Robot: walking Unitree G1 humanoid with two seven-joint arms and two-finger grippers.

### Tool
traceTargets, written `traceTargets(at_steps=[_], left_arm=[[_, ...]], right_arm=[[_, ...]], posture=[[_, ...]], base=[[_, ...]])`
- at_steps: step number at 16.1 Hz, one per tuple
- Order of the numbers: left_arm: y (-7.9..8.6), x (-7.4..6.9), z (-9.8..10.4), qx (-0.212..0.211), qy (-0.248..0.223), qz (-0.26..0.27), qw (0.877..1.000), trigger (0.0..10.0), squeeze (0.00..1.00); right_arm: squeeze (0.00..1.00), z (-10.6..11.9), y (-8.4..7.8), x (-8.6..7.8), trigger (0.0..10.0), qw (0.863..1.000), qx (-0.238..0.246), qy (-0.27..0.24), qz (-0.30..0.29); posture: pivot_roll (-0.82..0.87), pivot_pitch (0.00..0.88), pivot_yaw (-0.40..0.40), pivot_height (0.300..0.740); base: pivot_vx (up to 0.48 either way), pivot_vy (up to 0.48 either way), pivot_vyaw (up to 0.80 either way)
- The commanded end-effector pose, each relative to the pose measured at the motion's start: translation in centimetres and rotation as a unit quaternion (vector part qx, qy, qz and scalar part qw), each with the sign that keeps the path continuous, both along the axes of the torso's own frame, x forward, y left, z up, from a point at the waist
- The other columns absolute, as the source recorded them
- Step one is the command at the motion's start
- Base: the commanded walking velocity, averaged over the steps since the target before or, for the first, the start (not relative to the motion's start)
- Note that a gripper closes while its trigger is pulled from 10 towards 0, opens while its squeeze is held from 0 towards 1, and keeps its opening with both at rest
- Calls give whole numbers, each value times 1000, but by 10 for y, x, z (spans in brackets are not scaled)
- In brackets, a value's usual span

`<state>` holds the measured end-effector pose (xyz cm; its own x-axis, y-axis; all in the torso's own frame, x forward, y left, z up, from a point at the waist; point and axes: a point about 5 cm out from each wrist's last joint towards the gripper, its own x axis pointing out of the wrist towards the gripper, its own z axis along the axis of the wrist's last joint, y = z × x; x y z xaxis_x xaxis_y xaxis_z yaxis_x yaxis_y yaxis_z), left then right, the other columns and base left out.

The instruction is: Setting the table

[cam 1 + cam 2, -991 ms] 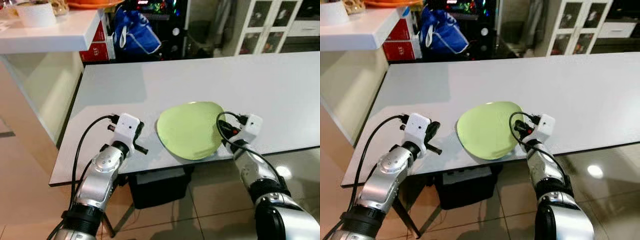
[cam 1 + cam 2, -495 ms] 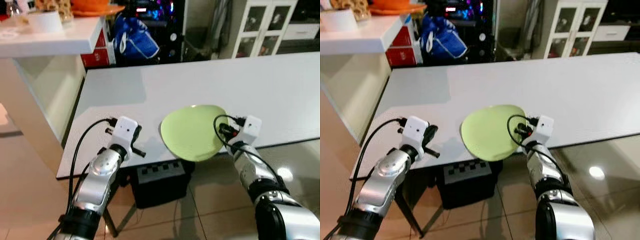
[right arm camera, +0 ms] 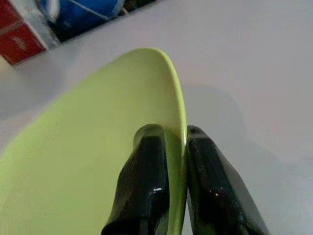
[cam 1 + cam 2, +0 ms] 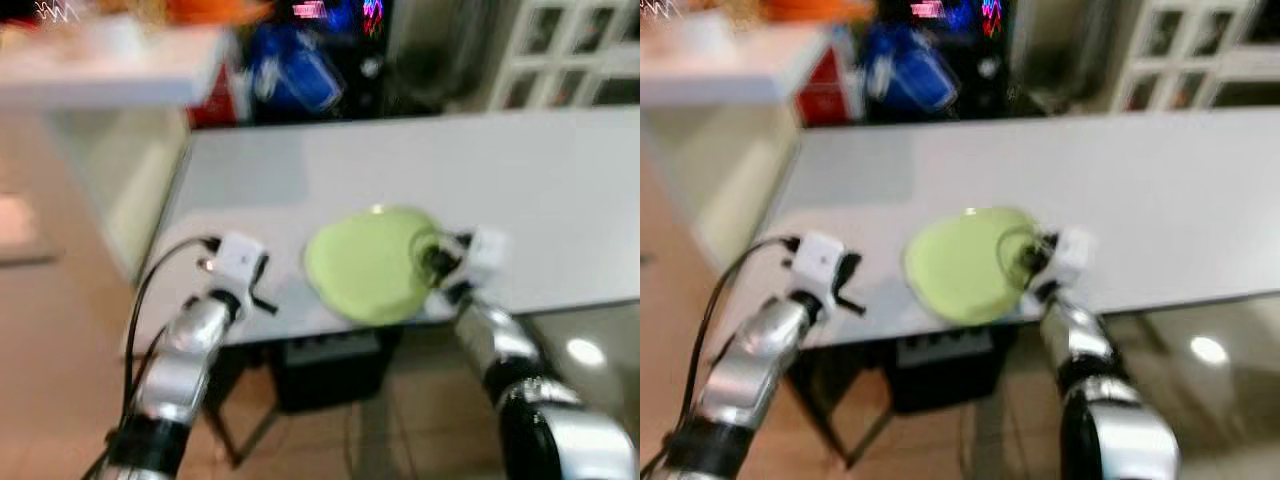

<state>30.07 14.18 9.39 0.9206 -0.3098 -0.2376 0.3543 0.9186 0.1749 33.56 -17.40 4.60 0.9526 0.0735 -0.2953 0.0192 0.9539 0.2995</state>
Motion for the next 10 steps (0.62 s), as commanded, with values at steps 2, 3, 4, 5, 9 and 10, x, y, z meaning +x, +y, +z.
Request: traceTargets(at_steps=[2,3,4,5,9,10], left_arm=[[-11,0,5,-3,-5,-21,1000,10000,0],[-11,0,5,-3,-5,-22,1000,10000,0],[-12,0,5,-2,-7,-25,1000,10000,0],[-12,-1,5,2,-10,-30,1000,10000,0],[-15,0,7,0,-17,-29,999,10000,0],[-14,-1,8,0,-18,-29,999,10000,0]], right_arm=[[0,-51,-18,-42,10000,988,-66,140,5],[0,-51,-18,-42,10000,988,-65,141,4],[0,-53,-17,-42,10000,987,-62,148,11],[0,-54,-17,-43,10000,986,-58,154,16],[0,-58,-18,-48,10000,982,-78,172,17],[0,-60,-18,-49,10000,981,-81,178,16]], posture=[[71,0,36,740],[71,0,35,740],[69,0,36,740],[68,0,35,740],[71,0,37,740],[77,0,38,740]], base=[[458,0,0],[458,0,0],[458,0,0],[480,0,0],[0,0,0],[0,0,0]])
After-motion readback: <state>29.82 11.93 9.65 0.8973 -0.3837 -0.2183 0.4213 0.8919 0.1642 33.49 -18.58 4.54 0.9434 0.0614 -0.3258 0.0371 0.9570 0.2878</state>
